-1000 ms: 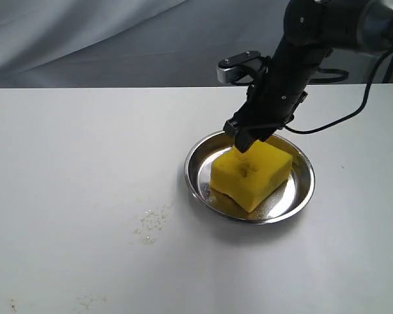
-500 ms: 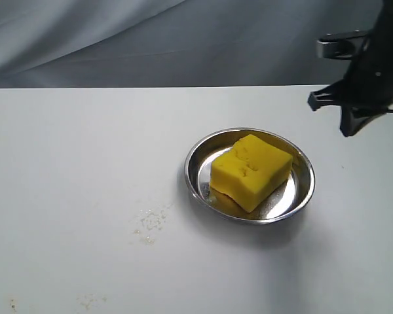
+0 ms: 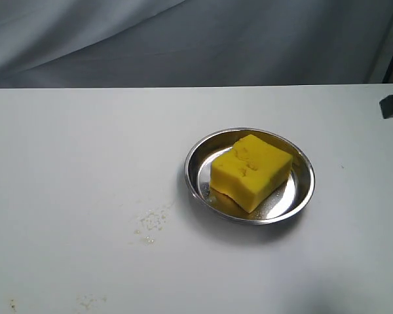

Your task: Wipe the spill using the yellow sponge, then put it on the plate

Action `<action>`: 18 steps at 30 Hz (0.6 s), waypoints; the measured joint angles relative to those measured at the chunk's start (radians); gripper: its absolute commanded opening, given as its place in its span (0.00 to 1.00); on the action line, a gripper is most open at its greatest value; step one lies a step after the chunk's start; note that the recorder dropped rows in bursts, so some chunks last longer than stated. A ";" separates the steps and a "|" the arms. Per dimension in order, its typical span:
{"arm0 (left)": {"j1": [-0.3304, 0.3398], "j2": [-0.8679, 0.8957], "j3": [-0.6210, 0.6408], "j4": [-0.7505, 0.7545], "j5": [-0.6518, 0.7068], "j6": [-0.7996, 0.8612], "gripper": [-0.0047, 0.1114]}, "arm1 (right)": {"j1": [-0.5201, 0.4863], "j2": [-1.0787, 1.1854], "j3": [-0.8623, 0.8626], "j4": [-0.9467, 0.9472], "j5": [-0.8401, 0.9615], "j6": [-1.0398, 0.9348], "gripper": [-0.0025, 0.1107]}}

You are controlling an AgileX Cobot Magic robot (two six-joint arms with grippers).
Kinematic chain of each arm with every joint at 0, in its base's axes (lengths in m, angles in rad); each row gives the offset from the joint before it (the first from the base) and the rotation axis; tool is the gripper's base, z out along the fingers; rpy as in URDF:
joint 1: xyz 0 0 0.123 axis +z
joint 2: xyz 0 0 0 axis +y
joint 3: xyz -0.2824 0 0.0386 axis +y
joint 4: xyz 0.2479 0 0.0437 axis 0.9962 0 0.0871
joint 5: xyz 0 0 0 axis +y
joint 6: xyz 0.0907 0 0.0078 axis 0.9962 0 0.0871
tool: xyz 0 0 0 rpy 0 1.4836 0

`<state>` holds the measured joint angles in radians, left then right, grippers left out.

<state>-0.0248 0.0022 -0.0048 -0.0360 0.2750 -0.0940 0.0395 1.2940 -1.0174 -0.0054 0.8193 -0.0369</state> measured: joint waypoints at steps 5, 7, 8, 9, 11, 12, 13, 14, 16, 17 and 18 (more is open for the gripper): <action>0.000 0.000 0.000 0.000 0.000 0.000 0.04 | 0.000 -0.239 0.112 0.005 -0.053 0.014 0.02; 0.000 0.000 0.000 0.000 0.000 0.000 0.04 | 0.000 -0.359 0.169 0.005 -0.080 0.014 0.02; 0.000 0.000 0.000 0.000 0.000 0.000 0.04 | 0.000 -0.403 0.193 0.005 -0.090 0.020 0.02; 0.000 0.000 0.000 0.000 0.000 0.000 0.04 | 0.000 -0.458 0.224 0.005 -0.103 0.023 0.02; 0.000 0.000 0.000 0.000 0.000 0.000 0.04 | 0.000 -0.559 0.287 0.005 -0.125 0.037 0.02; 0.000 0.000 0.000 0.000 0.000 0.000 0.04 | 0.000 -0.615 0.317 0.005 -0.133 0.037 0.02; 0.000 0.000 0.000 0.000 0.000 0.000 0.04 | 0.000 -0.673 0.345 0.005 -0.136 0.037 0.02; 0.000 0.000 0.000 0.000 0.000 0.000 0.04 | 0.000 -0.720 0.365 0.005 -0.141 0.045 0.02; 0.000 0.000 0.000 0.000 0.000 0.000 0.04 | 0.000 -0.835 0.406 0.005 -0.143 0.063 0.02; 0.000 0.000 0.000 0.000 0.000 0.000 0.04 | 0.000 -0.891 0.420 0.005 -0.143 0.066 0.02; 0.000 0.000 0.000 0.000 0.000 0.000 0.04 | 0.000 -0.946 0.438 0.005 -0.143 0.071 0.02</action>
<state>-0.0248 0.0022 -0.0048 -0.0360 0.2750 -0.0940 0.0395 0.3480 -0.5797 0.0000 0.6766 0.0338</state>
